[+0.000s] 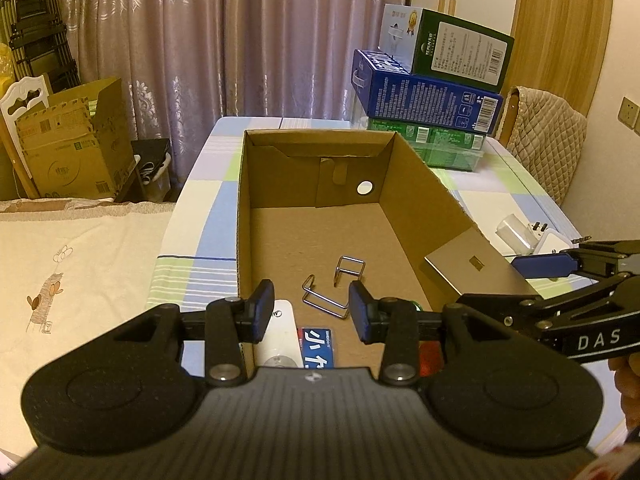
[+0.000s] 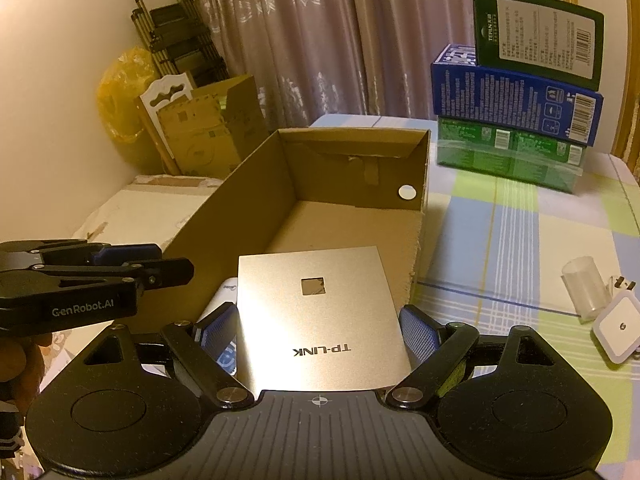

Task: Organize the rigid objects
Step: 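Open both tools to drop the remote and router into the box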

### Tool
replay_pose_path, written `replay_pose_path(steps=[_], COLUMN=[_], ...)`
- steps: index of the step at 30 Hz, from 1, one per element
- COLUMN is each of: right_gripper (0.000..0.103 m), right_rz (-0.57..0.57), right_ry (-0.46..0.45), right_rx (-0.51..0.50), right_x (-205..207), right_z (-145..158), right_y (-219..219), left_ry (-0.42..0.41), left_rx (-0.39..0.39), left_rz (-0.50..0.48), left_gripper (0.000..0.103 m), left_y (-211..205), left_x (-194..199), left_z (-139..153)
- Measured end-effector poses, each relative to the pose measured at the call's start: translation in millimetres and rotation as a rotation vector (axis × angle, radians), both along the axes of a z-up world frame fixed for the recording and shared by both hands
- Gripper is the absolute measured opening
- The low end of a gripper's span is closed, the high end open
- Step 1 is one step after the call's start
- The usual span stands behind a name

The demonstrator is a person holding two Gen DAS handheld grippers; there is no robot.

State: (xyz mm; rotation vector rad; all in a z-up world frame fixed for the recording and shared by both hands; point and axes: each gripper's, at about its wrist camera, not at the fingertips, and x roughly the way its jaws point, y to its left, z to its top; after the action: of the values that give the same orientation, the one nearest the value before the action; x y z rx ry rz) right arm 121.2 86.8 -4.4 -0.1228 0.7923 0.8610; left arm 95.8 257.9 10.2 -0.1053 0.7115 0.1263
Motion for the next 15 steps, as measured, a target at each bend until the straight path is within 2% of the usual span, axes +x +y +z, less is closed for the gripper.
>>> replay_pose_path(steps=[7, 15], right_gripper=[0.085, 0.085], right_rz=[-0.024, -0.146], right_ry=[-0.028, -0.041], right_rx=[0.053, 0.116], right_x=[-1.2, -1.6], right_z=[4.2, 14.7], right_y=[-7.8, -51.1], left_ry=[-0.016, -0.031], left_rx=[-0.024, -0.030], left_rz=[0.006, 0.011], left_gripper=[0.037, 0.038], left_y=[1.2, -5.5], left_x=[-2.2, -10.2], left_z=[2.8, 9.5])
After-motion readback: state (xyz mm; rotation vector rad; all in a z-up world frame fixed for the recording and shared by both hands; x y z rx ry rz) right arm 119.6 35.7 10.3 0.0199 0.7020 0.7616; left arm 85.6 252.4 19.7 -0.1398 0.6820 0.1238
